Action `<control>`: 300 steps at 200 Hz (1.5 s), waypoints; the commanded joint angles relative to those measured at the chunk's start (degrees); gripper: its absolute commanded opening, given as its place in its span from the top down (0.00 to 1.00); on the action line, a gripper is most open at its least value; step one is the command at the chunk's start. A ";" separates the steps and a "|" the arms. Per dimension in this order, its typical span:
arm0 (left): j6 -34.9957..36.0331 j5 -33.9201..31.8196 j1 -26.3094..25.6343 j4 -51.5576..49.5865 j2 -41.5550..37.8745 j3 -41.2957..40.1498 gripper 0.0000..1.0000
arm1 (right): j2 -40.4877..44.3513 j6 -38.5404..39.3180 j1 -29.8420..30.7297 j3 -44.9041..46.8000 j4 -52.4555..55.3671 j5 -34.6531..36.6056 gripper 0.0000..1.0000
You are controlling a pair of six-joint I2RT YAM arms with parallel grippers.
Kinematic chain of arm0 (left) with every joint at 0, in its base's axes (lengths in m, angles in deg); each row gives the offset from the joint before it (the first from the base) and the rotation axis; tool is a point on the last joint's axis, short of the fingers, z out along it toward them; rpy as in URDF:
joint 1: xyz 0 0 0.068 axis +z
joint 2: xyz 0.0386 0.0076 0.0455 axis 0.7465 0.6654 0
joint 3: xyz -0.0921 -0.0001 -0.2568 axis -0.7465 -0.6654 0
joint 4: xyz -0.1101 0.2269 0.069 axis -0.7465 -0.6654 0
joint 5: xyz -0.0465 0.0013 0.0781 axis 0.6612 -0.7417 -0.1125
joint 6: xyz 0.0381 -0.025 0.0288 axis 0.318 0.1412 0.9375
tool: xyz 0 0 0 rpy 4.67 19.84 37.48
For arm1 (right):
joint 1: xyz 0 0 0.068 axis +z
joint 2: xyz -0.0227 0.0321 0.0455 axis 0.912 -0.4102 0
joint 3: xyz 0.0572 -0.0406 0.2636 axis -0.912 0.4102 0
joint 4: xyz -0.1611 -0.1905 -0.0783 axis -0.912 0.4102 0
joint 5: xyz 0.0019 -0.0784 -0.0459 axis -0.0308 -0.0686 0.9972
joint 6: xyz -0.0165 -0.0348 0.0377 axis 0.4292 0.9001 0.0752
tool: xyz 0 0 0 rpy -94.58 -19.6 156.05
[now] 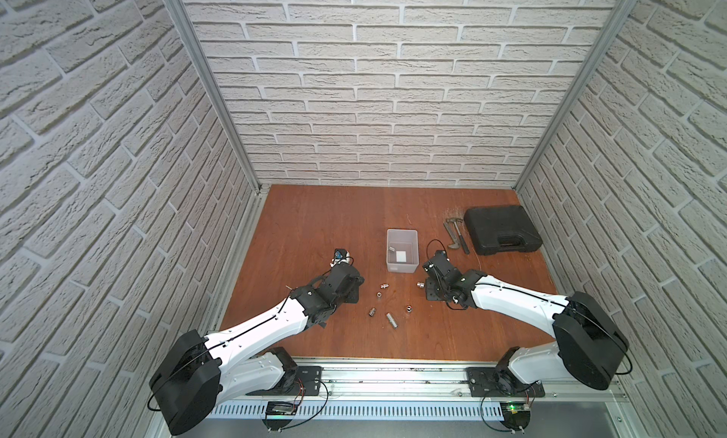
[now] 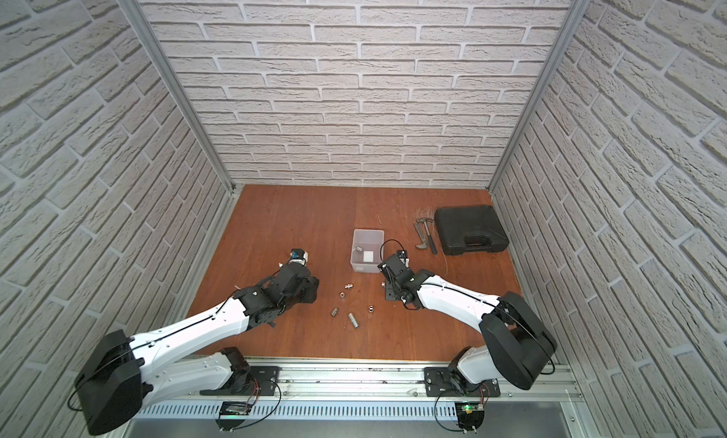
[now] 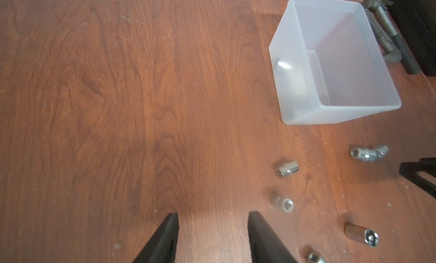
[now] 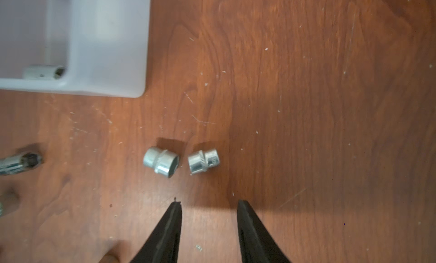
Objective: Put the socket on the desktop into the storage box
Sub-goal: Pick up the socket head at the center of the board.
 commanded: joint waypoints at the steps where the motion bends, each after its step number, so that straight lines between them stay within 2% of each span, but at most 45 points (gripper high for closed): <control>1: -0.54 0.58 0.67 1.64 0.03 0.68 0.47 | -0.44 1.63 -0.87 -1.06 -1.94 -0.01 0.55; 57: -1.03 1.43 1.41 2.08 -0.05 -0.47 0.47 | -2.93 3.39 -2.30 -1.39 -4.97 -3.22 0.55; 119: -1.29 2.27 1.73 2.19 0.80 -0.81 0.48 | -6.64 4.66 -3.27 -1.97 -6.43 -2.00 0.57; 300: -1.92 2.62 1.76 4.70 2.99 -2.66 0.49 | -9.76 4.01 -3.71 -1.88 -7.47 -0.28 0.65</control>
